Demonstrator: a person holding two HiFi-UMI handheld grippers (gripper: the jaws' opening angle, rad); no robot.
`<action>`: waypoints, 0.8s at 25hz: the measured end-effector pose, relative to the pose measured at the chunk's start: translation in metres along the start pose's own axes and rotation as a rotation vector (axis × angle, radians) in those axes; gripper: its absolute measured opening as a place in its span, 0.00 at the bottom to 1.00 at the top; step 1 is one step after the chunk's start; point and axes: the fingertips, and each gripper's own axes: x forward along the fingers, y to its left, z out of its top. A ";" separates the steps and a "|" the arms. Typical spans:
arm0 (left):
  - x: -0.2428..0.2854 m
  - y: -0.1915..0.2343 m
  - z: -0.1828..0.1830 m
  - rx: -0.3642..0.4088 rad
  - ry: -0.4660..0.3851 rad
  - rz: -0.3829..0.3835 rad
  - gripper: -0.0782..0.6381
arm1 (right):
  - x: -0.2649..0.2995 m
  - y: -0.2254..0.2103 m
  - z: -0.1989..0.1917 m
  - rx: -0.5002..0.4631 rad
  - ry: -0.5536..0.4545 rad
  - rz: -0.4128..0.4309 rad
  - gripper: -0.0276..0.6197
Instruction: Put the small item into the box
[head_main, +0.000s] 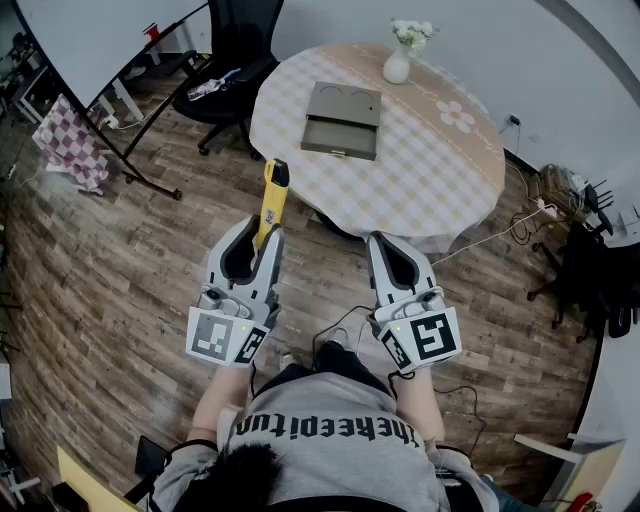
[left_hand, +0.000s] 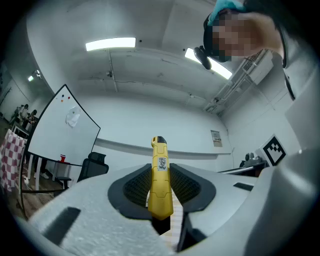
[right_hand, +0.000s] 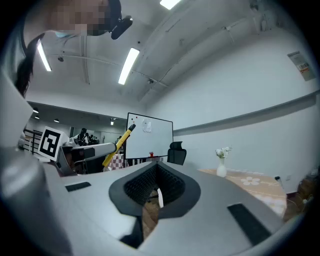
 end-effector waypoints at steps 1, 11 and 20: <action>-0.001 0.000 0.001 0.001 0.000 -0.001 0.28 | 0.000 0.002 0.000 0.001 -0.002 0.000 0.05; -0.009 0.002 0.006 0.002 -0.009 0.003 0.28 | 0.000 0.011 0.002 -0.002 -0.014 0.008 0.05; 0.004 -0.005 0.005 0.001 -0.024 0.014 0.28 | 0.002 -0.008 0.007 0.009 -0.044 0.009 0.05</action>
